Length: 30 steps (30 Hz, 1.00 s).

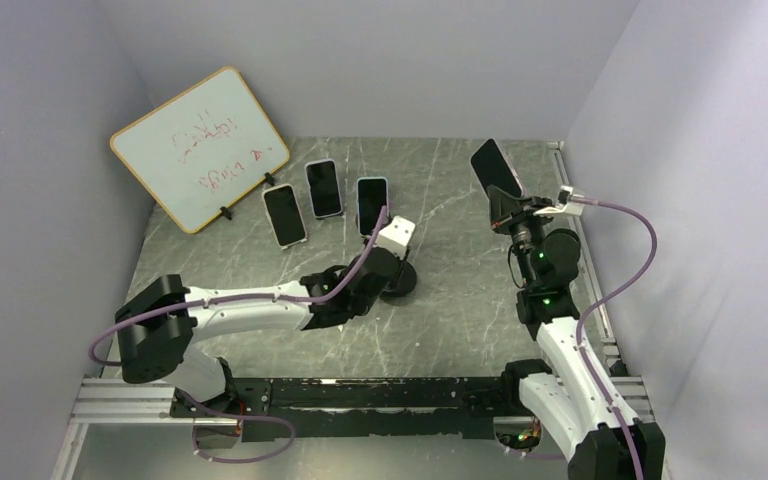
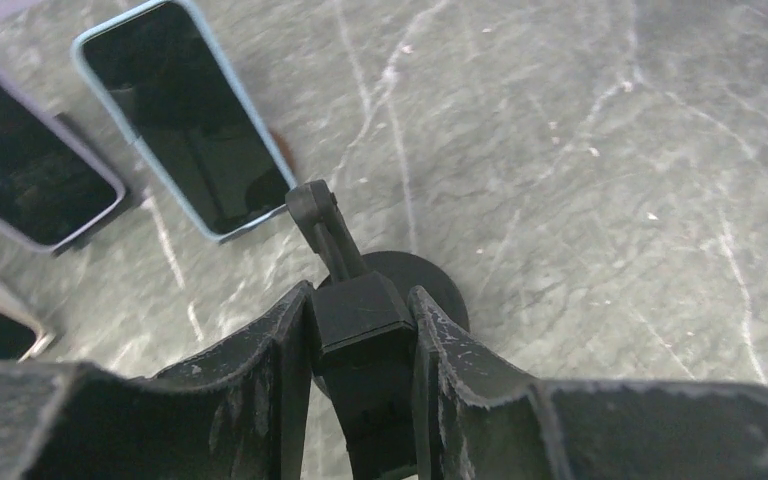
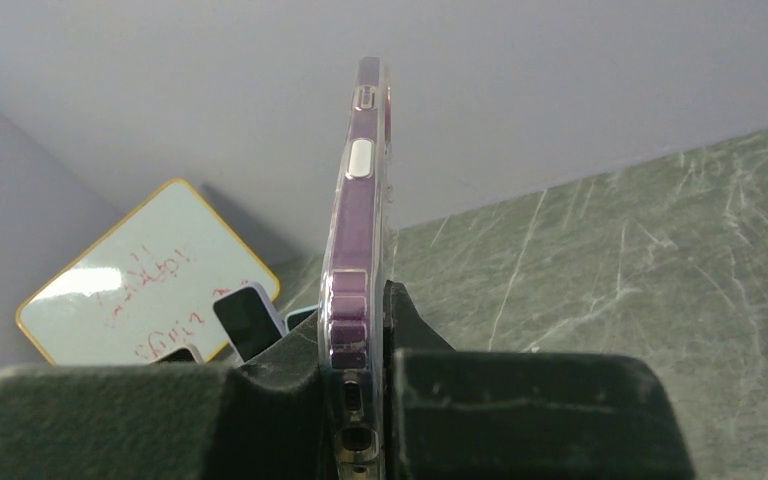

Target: Place the phone on the phone stand

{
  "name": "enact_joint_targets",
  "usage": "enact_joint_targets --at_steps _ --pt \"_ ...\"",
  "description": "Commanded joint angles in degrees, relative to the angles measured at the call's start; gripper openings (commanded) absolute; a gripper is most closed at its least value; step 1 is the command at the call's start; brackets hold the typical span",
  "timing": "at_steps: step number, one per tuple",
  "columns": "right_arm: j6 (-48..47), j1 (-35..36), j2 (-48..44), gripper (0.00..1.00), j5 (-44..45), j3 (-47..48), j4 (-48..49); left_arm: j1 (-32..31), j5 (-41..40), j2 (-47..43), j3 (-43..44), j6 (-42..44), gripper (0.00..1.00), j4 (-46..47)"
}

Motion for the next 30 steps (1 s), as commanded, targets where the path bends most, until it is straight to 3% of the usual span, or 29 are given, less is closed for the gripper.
enact_joint_targets --at_steps 1,6,12,13,17,19,20,30 --pt "1.2 -0.4 0.8 0.00 -2.3 2.5 6.1 -0.9 -17.6 -2.7 -3.2 -7.7 0.05 -0.6" --pt "1.3 -0.3 2.3 0.00 -7.2 2.2 8.5 -1.1 -28.0 -0.9 -1.0 -19.0 0.05 -11.8" --pt "0.4 -0.3 4.6 0.00 -15.4 2.5 10.8 -1.1 -25.3 1.0 0.5 -18.5 0.05 -13.0" --pt "0.0 -0.3 5.6 0.00 -17.7 2.7 11.4 -1.1 -24.0 0.4 0.0 -18.0 0.09 -12.2" --pt "0.9 -0.3 8.3 0.00 -25.6 3.1 14.3 -1.1 -19.2 -3.7 -4.8 -14.1 0.68 -3.3" --pt "1.4 -0.3 8.7 0.00 -26.5 2.6 15.5 -1.1 -17.5 -6.0 -7.0 -11.7 0.90 0.0" --pt "1.4 -0.3 8.6 0.00 -26.6 2.5 15.3 -1.0 -16.3 -7.2 -8.1 -10.2 0.95 1.7" --pt "1.5 0.0 9.2 0.00 -28.7 2.8 16.3 0.9 9.0 -26.5 -24.5 6.9 0.96 24.5"
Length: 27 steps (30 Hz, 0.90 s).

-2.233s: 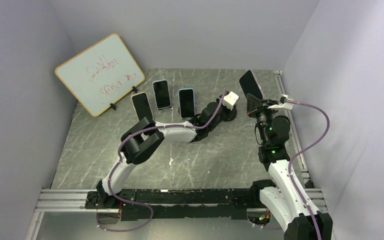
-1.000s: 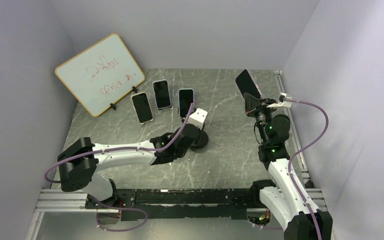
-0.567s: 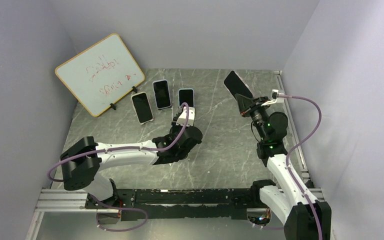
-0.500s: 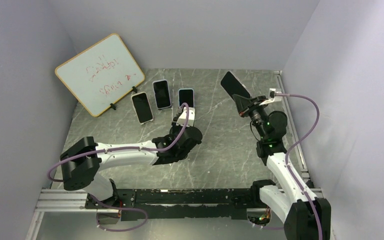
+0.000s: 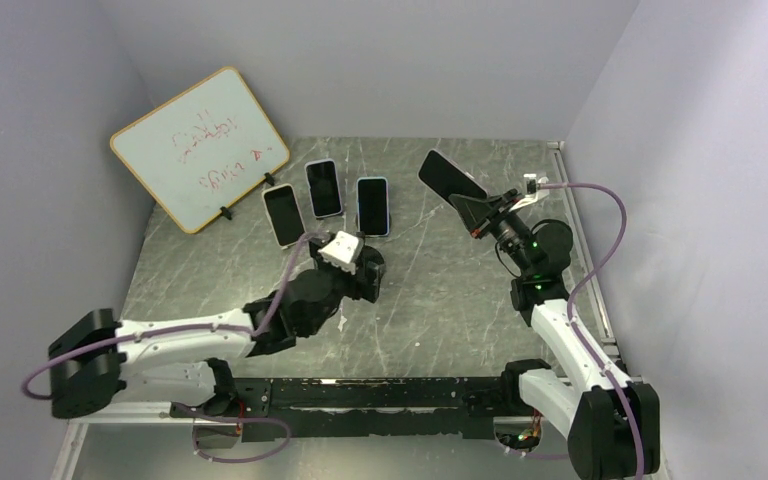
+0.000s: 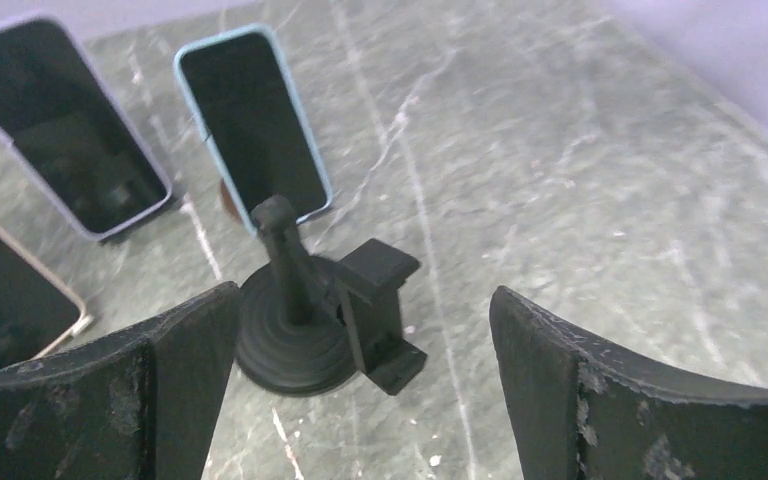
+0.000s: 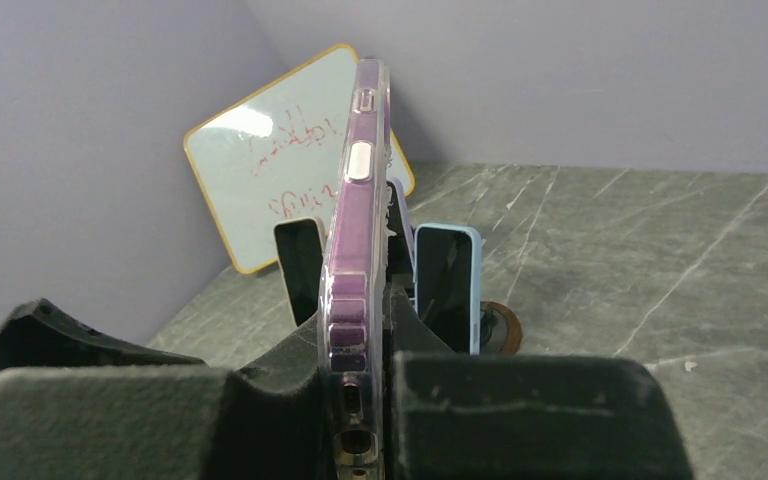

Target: Place the phone on the phone stand

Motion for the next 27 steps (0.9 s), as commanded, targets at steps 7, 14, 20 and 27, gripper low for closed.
enact_joint_targets --at_steps 7,14,20,27 --pt "1.4 0.4 1.3 0.00 -3.3 2.2 8.1 16.8 26.3 -19.3 -7.2 3.3 0.97 1.8" --pt "1.7 0.6 1.9 0.00 -4.5 2.1 9.7 28.6 37.6 -13.3 -2.6 -0.6 0.92 -10.6" --pt "0.8 0.9 1.2 0.00 -4.5 2.1 9.3 30.0 37.5 -9.2 -6.1 -5.7 0.92 -9.6" --pt "-0.5 3.1 1.5 0.00 -3.4 0.9 10.2 30.0 40.5 -2.7 -21.0 -7.8 0.88 16.2"
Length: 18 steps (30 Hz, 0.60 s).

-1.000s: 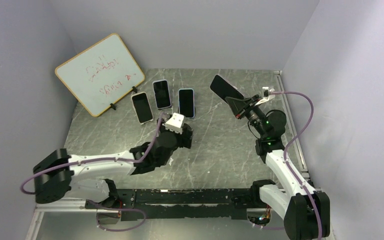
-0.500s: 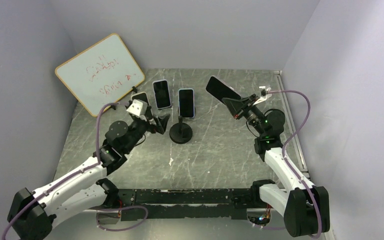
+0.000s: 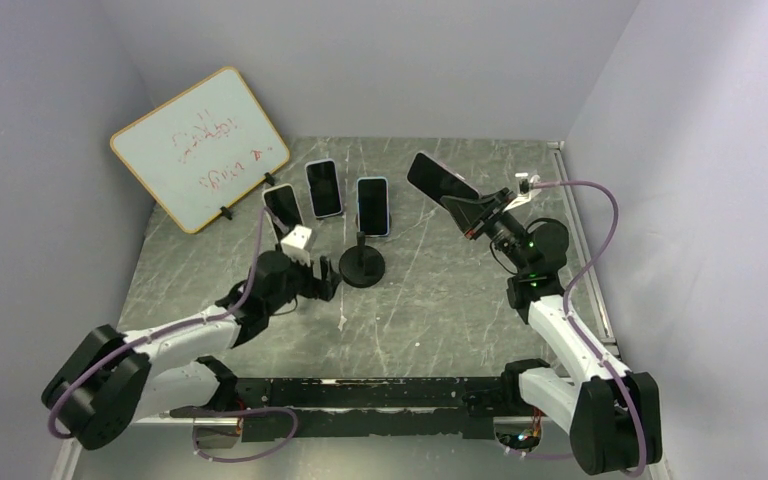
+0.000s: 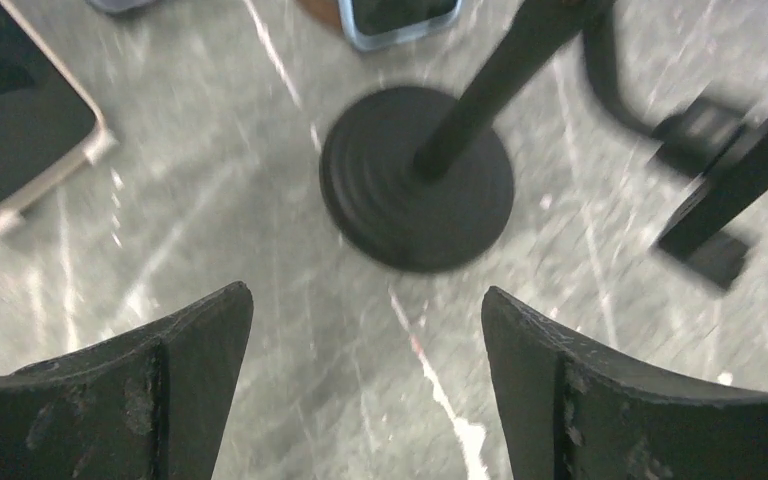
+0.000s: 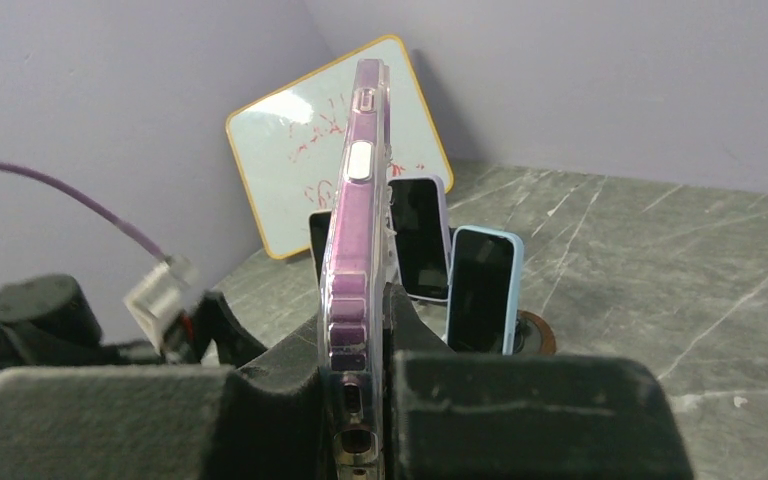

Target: Place the phone on the phone stand

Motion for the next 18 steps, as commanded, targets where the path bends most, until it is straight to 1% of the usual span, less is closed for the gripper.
enact_joint_targets --at_steps 1,2,3,6,9,14,18 --pt "-1.3 1.6 -0.9 0.00 0.5 0.8 5.2 0.5 6.8 4.8 -9.1 -2.2 0.88 24.3" --pt "-1.2 1.7 -0.6 0.00 0.4 0.7 5.6 0.5 8.8 8.1 -10.1 -2.0 0.88 29.4" --pt "-1.1 1.8 -0.4 0.00 0.2 0.7 6.0 0.5 9.9 11.4 -10.0 -1.5 0.87 32.7" --pt "-0.9 2.0 0.0 0.00 -1.4 0.9 6.7 0.5 14.4 21.3 -5.8 1.9 0.82 37.8" --pt "-0.9 2.1 0.4 0.00 -4.7 2.0 6.7 0.8 17.9 29.3 -2.8 3.4 0.81 45.0" --pt "-0.1 2.2 2.1 0.00 -10.4 3.5 6.9 3.2 23.7 36.3 -0.2 2.7 0.81 54.8" --pt "1.1 2.2 3.5 0.00 -12.2 3.9 7.8 5.4 27.3 39.6 2.0 2.8 0.81 56.2"
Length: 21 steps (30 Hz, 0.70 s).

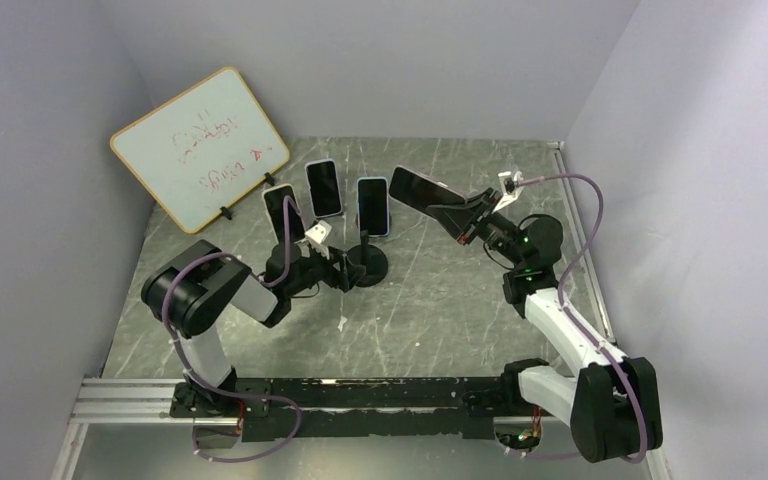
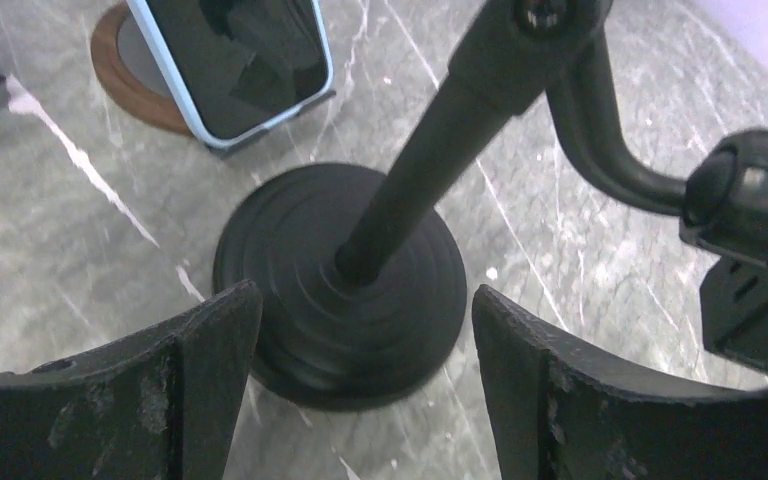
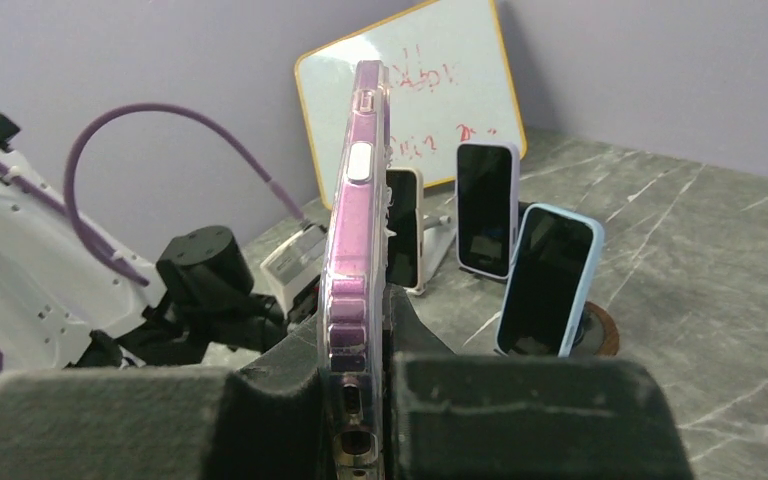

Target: Place the phone on the phone stand

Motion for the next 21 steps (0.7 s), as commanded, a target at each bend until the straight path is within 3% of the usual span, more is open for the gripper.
enact_joint_targets --at_steps 1,13,21 --pt "1.3 0.3 0.6 0.00 -3.8 3.0 5.5 2.3 7.8 2.7 2.6 1.1 0.81 10.3" --pt "3.3 0.4 3.0 0.00 -7.9 3.3 7.6 3.0 9.8 8.5 6.8 2.7 0.80 13.3" --pt "13.2 1.0 8.1 0.00 -22.8 3.8 19.3 3.1 12.1 15.1 11.4 2.1 0.79 15.3"
